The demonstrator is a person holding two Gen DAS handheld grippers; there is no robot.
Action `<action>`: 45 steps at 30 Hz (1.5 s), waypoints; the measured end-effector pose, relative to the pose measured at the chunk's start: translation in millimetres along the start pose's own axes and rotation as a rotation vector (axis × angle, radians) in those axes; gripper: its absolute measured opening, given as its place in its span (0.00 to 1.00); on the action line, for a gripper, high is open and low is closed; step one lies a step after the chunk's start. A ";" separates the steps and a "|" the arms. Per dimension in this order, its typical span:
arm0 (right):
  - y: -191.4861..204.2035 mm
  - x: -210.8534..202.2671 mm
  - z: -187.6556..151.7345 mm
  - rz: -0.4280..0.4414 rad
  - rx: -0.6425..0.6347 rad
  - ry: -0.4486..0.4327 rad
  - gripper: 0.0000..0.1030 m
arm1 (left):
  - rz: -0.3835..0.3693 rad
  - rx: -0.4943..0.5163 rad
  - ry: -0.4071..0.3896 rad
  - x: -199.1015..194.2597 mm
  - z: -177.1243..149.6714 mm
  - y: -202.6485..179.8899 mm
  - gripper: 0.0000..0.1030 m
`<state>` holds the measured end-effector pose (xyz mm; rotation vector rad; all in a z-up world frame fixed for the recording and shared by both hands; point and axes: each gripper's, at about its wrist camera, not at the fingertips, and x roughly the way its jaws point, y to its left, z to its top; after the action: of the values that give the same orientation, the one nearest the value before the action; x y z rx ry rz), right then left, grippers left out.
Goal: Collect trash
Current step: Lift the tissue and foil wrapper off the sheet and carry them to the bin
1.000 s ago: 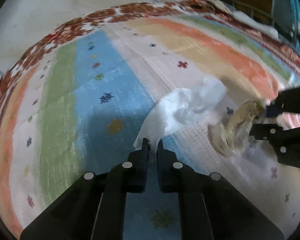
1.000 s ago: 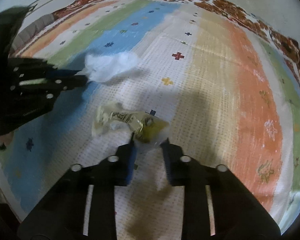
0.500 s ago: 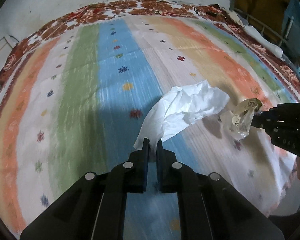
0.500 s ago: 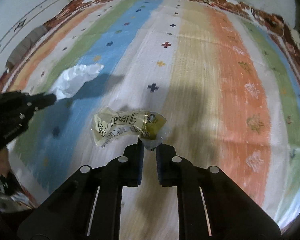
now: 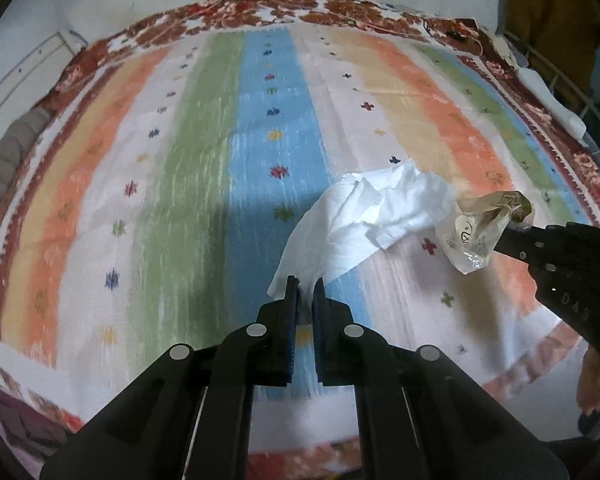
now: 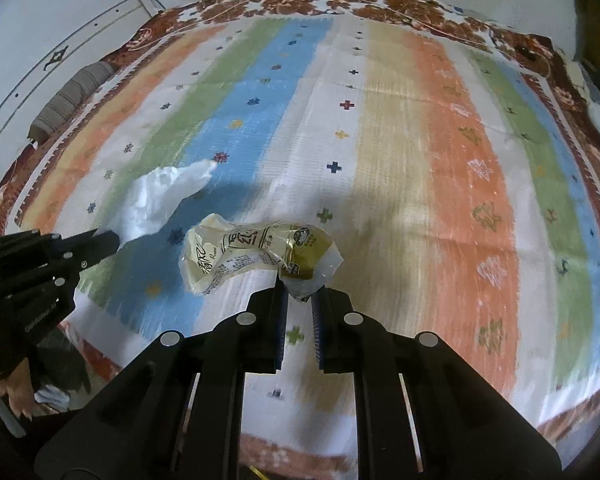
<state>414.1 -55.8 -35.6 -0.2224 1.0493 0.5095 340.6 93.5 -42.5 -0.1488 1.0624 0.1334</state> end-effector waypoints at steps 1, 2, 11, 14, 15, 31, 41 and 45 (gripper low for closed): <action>0.1 -3.6 -2.9 0.001 0.013 0.008 0.10 | 0.000 -0.006 0.000 -2.6 -1.5 1.4 0.06; 0.4 -7.9 -5.5 0.007 0.023 0.009 0.10 | -0.005 -0.011 0.000 -5.6 -3.7 3.0 0.06; 12.9 -47.4 -30.8 0.012 0.005 -0.028 0.10 | -0.024 -0.073 -0.001 -29.4 -26.6 12.9 0.06; 15.7 -61.0 -37.7 0.031 0.013 -0.041 0.10 | -0.043 -0.101 0.004 -34.5 -34.3 13.3 0.06; 16.7 -67.1 -40.9 0.026 0.012 -0.054 0.10 | -0.047 -0.113 0.005 -36.6 -36.9 14.7 0.06; 27.1 -114.8 -109.6 0.100 0.089 -0.097 0.10 | -0.157 -0.183 0.004 -78.0 -91.5 0.5 0.06; 35.1 -122.3 -159.3 0.124 0.114 -0.077 0.10 | -0.172 -0.212 0.032 -89.3 -133.5 -7.2 0.06; 39.7 -125.8 -176.7 0.142 0.119 -0.077 0.10 | -0.200 -0.237 0.019 -99.6 -148.0 -8.1 0.07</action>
<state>208.4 -131.2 -10.1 -0.0225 1.0213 0.5769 167.1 54.3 -25.6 -0.4695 1.0426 0.0762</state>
